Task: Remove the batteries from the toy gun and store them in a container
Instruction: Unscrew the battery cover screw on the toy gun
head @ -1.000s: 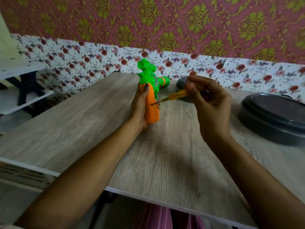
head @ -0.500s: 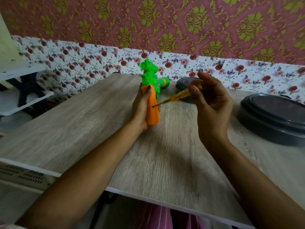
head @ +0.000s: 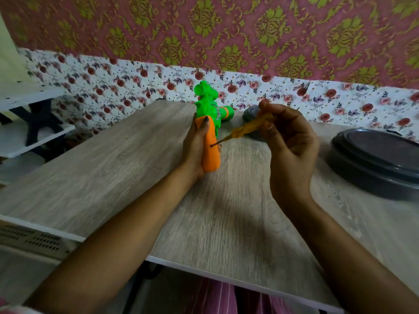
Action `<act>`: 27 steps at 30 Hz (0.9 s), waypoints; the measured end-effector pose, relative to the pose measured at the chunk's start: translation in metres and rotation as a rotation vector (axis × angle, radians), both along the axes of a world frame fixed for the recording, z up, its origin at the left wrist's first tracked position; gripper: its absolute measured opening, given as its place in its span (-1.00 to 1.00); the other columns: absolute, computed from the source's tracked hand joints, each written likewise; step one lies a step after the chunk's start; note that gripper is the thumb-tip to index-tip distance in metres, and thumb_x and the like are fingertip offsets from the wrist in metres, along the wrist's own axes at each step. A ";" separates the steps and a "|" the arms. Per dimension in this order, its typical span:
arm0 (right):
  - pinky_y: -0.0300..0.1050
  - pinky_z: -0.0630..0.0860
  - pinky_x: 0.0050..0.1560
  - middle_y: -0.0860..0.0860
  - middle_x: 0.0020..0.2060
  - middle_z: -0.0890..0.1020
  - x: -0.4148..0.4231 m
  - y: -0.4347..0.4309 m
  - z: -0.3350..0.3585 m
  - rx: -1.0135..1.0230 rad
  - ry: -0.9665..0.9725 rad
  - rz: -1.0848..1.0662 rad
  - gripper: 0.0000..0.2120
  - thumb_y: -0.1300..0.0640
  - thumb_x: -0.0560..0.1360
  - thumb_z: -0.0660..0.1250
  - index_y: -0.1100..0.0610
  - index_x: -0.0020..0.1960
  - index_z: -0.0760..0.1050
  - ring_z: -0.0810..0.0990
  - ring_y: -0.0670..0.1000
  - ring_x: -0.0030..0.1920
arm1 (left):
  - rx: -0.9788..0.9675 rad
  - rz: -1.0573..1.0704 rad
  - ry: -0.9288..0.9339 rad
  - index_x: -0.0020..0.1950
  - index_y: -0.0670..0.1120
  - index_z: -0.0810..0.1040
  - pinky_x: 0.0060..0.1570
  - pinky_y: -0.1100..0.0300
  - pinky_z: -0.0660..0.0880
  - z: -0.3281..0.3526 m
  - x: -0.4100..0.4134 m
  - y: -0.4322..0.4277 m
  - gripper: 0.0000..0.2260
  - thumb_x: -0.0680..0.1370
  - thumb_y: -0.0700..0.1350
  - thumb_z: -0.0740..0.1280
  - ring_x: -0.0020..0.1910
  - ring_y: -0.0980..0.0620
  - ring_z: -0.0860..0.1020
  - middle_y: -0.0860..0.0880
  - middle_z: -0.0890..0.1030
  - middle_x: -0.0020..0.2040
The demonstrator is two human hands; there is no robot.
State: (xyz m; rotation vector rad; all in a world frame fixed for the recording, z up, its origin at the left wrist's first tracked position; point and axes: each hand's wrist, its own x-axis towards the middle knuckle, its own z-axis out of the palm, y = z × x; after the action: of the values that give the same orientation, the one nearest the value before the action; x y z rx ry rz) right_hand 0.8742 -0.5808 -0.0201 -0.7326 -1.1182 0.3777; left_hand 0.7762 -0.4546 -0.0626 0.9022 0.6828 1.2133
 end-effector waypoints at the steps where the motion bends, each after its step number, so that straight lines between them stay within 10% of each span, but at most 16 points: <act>1: -0.04 0.55 0.12 0.10 -0.06 0.60 -0.001 -0.001 0.000 -0.002 -0.002 -0.004 -0.84 0.32 0.43 0.31 0.17 -0.01 0.50 0.60 0.05 0.03 | 0.020 -0.001 0.004 0.43 -0.02 0.33 -0.45 0.26 0.49 0.000 0.000 0.000 -0.57 0.58 0.07 0.19 -0.37 0.04 0.51 -0.14 0.53 0.10; 27: 0.03 0.55 0.09 0.07 -0.16 0.57 -0.001 -0.007 -0.001 0.025 0.006 -0.032 -0.86 0.27 0.39 0.37 0.13 -0.12 0.45 0.58 0.02 -0.05 | 0.018 -0.004 0.010 0.41 -0.01 0.34 -0.46 0.28 0.47 0.002 0.001 -0.002 -0.59 0.58 0.05 0.19 -0.30 0.03 0.50 -0.13 0.51 0.12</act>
State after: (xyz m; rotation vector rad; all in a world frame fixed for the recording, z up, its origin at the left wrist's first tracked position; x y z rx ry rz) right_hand 0.8731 -0.5875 -0.0208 -0.7260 -1.1026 0.3383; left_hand 0.7769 -0.4567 -0.0611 0.9252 0.6790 1.2137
